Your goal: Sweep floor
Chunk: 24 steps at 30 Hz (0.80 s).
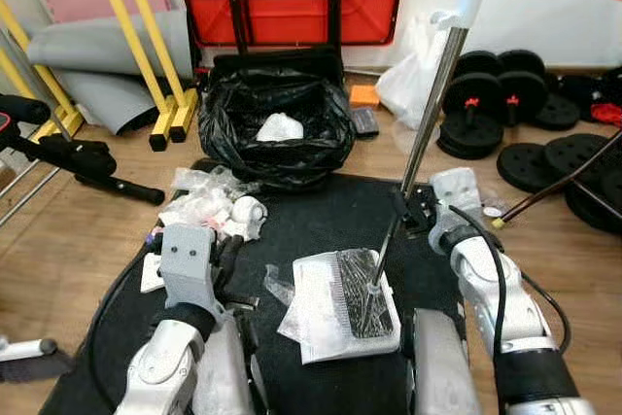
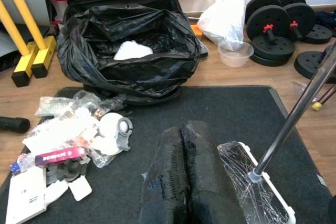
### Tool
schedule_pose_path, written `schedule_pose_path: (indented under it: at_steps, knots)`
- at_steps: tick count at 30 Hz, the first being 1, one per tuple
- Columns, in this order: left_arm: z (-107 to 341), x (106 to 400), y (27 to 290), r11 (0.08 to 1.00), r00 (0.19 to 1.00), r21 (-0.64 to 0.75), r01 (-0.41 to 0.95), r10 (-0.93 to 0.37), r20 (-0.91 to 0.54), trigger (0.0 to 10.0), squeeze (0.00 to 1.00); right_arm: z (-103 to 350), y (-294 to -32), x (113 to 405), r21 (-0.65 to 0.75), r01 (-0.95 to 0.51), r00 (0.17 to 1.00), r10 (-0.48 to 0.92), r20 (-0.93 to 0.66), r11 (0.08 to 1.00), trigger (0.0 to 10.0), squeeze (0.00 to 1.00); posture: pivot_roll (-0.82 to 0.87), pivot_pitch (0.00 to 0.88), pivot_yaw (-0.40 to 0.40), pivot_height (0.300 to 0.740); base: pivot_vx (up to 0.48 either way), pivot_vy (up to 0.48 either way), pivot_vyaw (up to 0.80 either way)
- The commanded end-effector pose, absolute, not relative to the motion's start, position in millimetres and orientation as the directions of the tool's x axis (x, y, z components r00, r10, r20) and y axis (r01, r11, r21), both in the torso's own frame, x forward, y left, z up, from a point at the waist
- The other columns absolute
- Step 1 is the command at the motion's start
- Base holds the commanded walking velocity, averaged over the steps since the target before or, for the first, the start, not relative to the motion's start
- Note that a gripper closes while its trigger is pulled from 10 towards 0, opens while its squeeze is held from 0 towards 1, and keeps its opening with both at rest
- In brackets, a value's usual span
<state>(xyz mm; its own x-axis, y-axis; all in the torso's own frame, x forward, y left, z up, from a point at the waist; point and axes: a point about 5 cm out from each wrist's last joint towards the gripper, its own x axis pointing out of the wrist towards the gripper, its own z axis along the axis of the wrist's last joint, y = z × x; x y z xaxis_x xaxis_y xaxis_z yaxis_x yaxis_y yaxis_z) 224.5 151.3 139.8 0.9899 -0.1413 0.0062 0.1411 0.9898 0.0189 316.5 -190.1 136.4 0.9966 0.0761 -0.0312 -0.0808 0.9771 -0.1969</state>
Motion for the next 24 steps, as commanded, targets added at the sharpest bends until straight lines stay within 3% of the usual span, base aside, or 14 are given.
schedule_pose_path:
  at_steps: [1,24]
  knots:
    - [135.6,224.8,153.0,0.991,0.991,0.023,0.130,-0.130,-0.007,10.0,0.00,133.5,-188.0,316.8,-0.190,-0.094,0.995,0.089,-0.036,0.977,10.0,0.00,-0.02,0.071,0.036,0.431,0.000,0.000,0.00]
    - [136.0,225.3,150.9,0.992,0.992,0.025,0.124,-0.124,0.008,10.0,0.00,112.6,-193.7,316.8,-0.179,-0.124,0.989,0.106,-0.107,0.976,10.0,0.00,-0.01,0.067,0.032,0.416,0.000,0.000,0.00]
